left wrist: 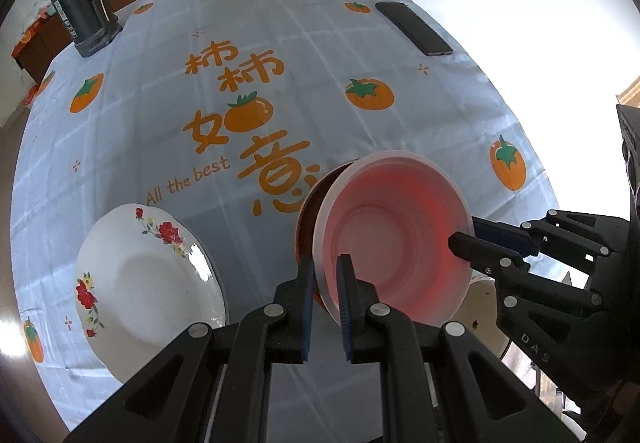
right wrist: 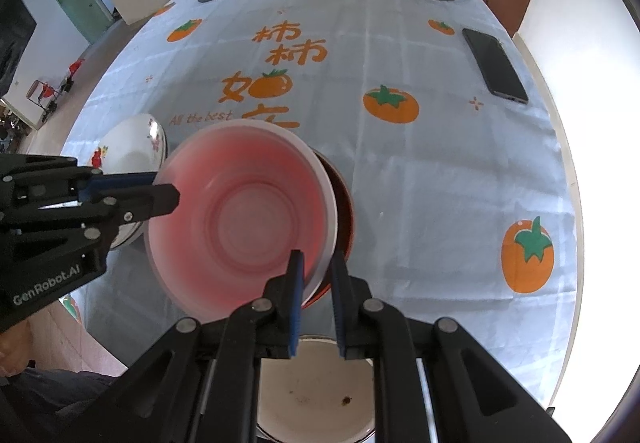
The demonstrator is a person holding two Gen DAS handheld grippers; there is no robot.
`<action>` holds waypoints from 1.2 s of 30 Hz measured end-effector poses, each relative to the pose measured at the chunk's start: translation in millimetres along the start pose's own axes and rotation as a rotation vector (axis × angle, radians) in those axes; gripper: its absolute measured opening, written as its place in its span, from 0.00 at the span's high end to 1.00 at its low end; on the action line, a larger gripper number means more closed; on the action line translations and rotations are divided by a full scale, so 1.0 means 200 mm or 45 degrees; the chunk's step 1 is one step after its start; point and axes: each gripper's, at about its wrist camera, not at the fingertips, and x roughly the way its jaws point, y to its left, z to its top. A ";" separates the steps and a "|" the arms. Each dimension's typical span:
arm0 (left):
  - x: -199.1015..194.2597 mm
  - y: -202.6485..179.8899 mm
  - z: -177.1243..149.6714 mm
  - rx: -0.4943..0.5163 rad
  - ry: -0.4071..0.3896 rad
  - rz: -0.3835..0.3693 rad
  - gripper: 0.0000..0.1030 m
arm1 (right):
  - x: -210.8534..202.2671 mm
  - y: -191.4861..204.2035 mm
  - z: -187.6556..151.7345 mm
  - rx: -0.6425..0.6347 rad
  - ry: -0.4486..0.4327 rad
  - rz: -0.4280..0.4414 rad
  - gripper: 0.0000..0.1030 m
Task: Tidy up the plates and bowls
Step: 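Lower the pink bowl with both grippers into the steel bowl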
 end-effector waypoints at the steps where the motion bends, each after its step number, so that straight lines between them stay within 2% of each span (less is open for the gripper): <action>1: 0.00 0.00 0.00 0.001 0.001 0.001 0.88 | 0.00 0.00 0.00 0.002 0.000 0.000 0.86; 36: 0.11 0.01 -0.01 -0.027 0.073 -0.013 0.88 | 0.07 -0.03 0.01 0.010 0.029 0.010 0.86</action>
